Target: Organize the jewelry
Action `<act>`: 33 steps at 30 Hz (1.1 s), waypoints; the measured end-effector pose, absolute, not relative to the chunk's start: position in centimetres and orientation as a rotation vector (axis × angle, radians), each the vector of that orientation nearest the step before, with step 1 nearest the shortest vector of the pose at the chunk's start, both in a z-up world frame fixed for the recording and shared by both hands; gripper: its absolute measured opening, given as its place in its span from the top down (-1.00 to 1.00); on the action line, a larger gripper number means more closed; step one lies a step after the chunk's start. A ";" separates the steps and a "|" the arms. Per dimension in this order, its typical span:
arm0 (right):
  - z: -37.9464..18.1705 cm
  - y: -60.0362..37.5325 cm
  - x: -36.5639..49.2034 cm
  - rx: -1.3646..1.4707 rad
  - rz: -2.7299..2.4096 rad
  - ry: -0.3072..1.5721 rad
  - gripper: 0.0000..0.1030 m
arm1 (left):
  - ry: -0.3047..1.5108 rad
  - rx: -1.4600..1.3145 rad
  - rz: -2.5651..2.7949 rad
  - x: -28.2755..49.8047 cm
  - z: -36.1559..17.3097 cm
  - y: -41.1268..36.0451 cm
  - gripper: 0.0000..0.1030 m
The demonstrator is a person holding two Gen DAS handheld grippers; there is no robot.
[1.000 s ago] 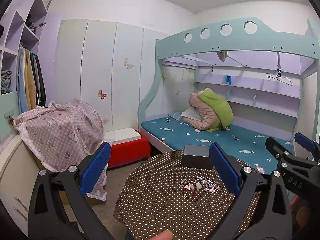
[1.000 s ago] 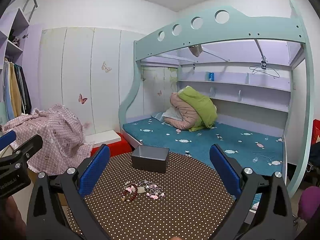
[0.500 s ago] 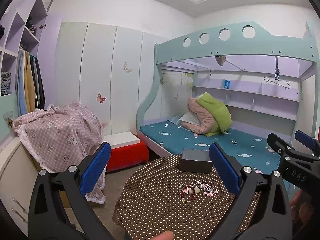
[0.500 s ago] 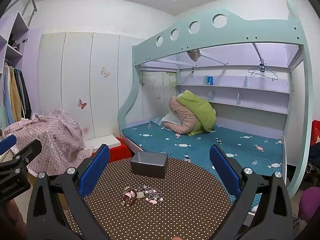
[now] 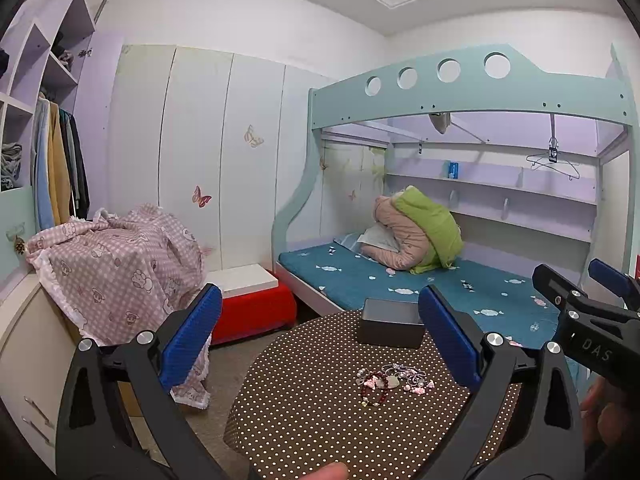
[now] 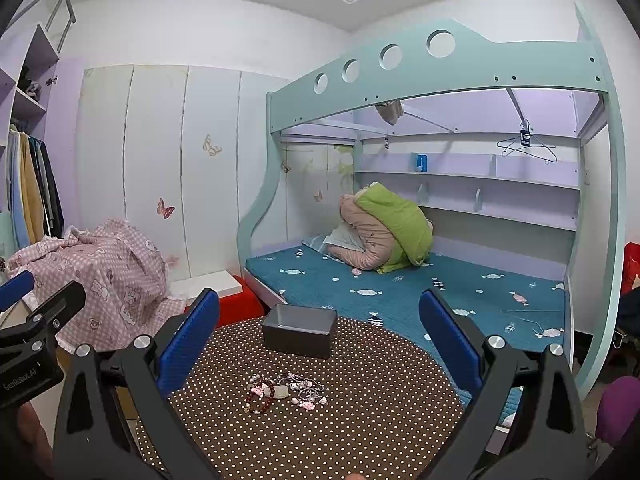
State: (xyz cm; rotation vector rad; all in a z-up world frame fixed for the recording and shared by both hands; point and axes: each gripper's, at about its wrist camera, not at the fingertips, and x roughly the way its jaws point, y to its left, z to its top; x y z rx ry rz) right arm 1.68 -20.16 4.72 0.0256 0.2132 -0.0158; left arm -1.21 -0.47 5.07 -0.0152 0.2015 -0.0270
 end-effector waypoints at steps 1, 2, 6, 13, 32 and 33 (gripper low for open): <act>4.7 -20.2 1.7 0.024 -0.015 0.214 -0.86 | 0.202 -0.015 -0.028 -1.1 5.0 -0.5 -0.91; 4.7 -20.1 1.8 0.023 -0.014 0.216 -0.86 | 0.205 -0.014 -0.028 -1.0 4.9 -0.6 -0.91; 4.0 -20.5 2.3 0.027 -0.012 0.233 -0.86 | 0.229 -0.021 -0.030 -0.5 4.4 -0.3 -0.91; 1.4 -21.7 4.8 0.032 -0.004 0.324 -0.86 | 0.338 -0.027 -0.022 2.8 1.0 -0.1 -0.91; -11.9 -23.5 14.4 0.006 0.018 0.718 -0.86 | 0.787 0.072 -0.043 18.7 -16.8 -4.1 -0.91; -12.4 -23.6 14.7 0.005 0.021 0.737 -0.86 | 0.800 0.075 -0.047 19.1 -17.1 -4.3 -0.91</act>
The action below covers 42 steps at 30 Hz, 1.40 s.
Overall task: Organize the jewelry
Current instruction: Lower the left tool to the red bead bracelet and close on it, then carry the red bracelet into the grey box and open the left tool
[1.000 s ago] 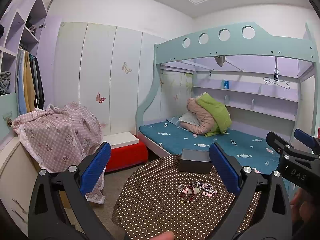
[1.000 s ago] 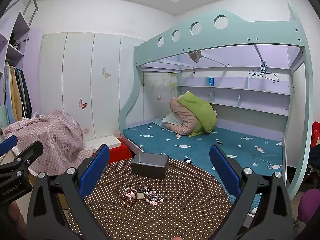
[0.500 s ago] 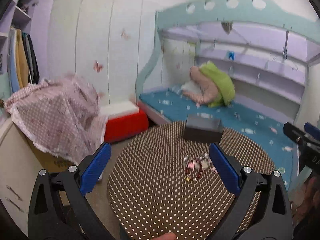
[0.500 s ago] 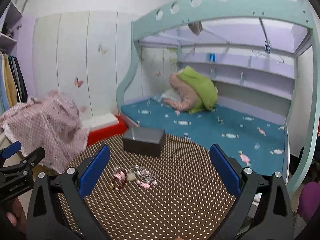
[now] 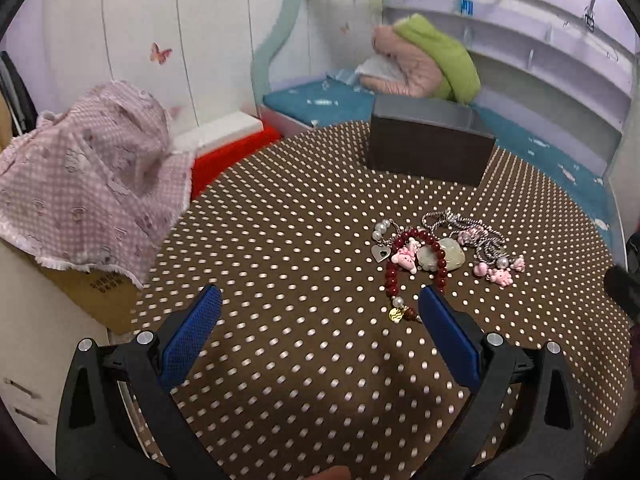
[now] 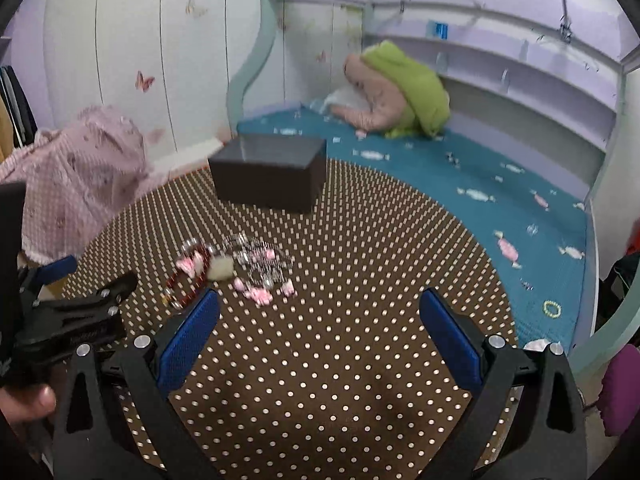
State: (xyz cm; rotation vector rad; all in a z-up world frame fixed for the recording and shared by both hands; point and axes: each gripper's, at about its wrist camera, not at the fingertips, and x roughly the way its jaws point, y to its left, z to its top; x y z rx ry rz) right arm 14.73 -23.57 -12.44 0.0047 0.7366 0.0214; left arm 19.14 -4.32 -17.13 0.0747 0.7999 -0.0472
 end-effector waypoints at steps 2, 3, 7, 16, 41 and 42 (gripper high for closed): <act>-13.0 -23.9 15.3 0.005 0.030 0.758 -0.86 | 0.821 0.087 -0.053 20.0 -17.8 -5.0 -0.91; -13.4 -23.9 15.6 0.004 0.036 0.771 -0.86 | 0.831 0.092 -0.054 20.4 -18.1 -5.3 -0.91; -14.5 -24.0 16.9 0.003 0.052 0.815 -0.86 | 0.885 0.102 -0.057 22.3 -19.5 -5.8 -0.91; -16.6 -23.5 19.8 0.017 0.141 0.909 -0.82 | 0.963 0.054 -0.083 24.7 -21.7 -5.9 -0.89; -17.6 -23.0 22.8 -0.075 0.256 0.956 0.75 | 0.935 -0.038 -0.244 23.3 -19.9 -3.2 0.84; -17.7 -22.9 22.8 -0.087 0.271 0.954 0.75 | 0.932 -0.035 -0.249 23.2 -19.6 -3.2 0.84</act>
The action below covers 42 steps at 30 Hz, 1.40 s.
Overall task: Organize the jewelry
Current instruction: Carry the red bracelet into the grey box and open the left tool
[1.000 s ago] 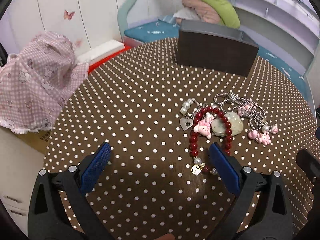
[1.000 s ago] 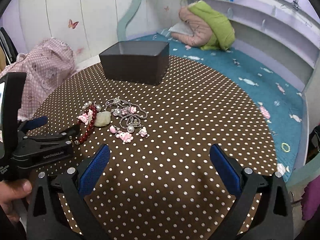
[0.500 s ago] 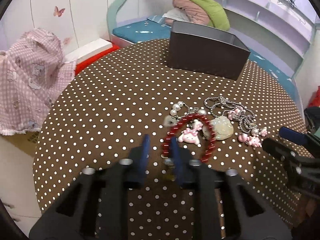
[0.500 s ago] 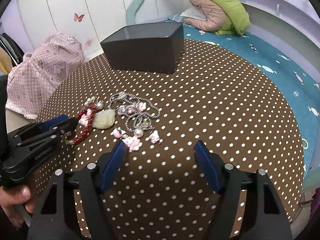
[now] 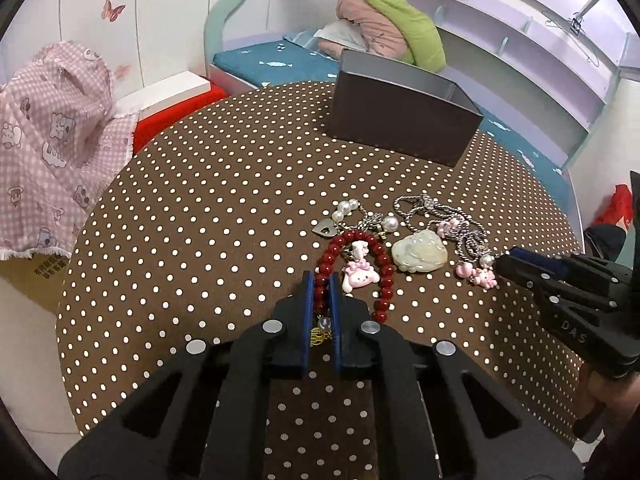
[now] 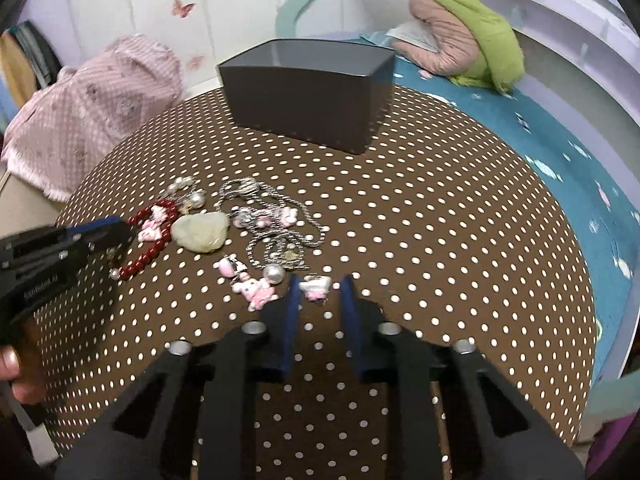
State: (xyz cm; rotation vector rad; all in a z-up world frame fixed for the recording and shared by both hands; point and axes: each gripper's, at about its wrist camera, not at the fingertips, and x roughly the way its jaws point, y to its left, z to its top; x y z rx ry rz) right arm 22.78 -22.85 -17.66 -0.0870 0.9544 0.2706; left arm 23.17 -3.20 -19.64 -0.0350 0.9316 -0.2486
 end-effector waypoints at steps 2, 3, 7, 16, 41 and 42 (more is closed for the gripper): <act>-17.8 -22.6 22.6 -0.102 0.291 0.950 0.82 | 0.928 -0.031 -0.257 23.0 -19.3 -3.5 0.84; -17.8 -22.6 22.5 -0.098 0.299 0.946 0.82 | 0.926 -0.029 -0.261 22.9 -19.1 -3.5 0.84; -17.1 -23.2 22.5 -0.061 0.303 0.931 0.82 | 0.910 -0.028 -0.268 22.6 -18.1 -3.6 0.84; -14.8 -24.1 22.9 -0.024 0.307 0.891 0.84 | 0.843 -0.034 -0.304 22.5 -14.6 -3.0 0.84; -3.7 -22.6 33.5 -0.061 0.377 0.735 0.84 | 0.603 -0.016 -0.447 33.0 -0.7 -7.1 0.84; -4.2 -22.7 34.7 -0.061 0.374 0.759 0.84 | 0.618 -0.017 -0.453 33.9 -0.9 -7.6 0.84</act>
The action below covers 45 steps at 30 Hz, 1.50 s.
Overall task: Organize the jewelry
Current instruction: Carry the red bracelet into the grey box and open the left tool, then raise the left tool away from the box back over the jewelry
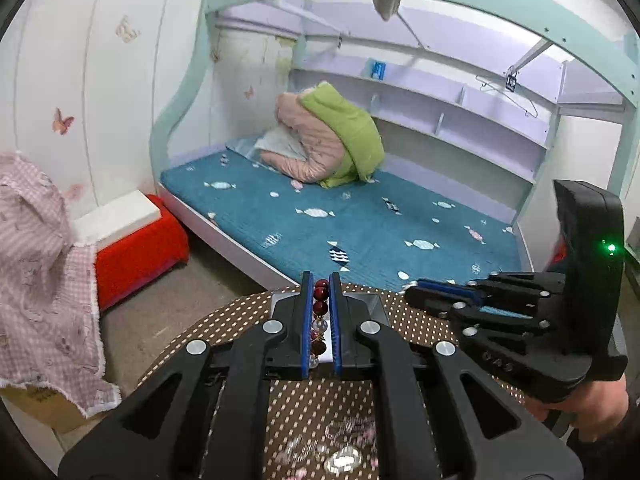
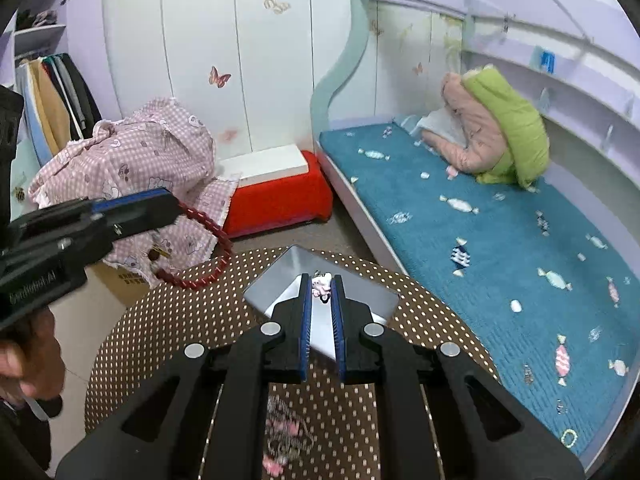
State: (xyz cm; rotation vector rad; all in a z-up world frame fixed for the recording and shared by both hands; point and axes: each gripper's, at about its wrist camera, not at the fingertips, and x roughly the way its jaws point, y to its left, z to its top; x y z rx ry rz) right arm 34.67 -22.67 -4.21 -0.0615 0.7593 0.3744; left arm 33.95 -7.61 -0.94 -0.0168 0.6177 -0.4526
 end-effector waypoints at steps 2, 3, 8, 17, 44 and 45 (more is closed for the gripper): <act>-5.2 -22.8 36.1 -0.054 0.373 0.796 0.84 | 0.667 -0.025 -0.469 36.3 -1.8 -8.5 0.84; -6.0 -22.9 37.1 -0.046 0.370 0.822 0.84 | 0.687 -0.027 -0.472 37.2 -2.2 -8.9 0.84; -8.4 -23.2 39.6 -0.035 0.361 0.912 0.83 | 0.773 -0.037 -0.498 41.1 -4.7 -10.4 0.84; -9.9 -23.3 40.7 -0.009 0.355 0.970 0.55 | 0.867 -0.055 -0.443 43.7 -8.0 -10.3 0.29; 2.0 -24.2 27.1 0.076 0.203 0.540 -0.85 | 0.460 0.041 -0.102 27.3 2.2 -4.9 -0.91; 2.5 -24.1 26.6 0.081 0.202 0.528 -0.85 | 0.445 0.037 -0.100 26.3 2.5 -4.7 -0.91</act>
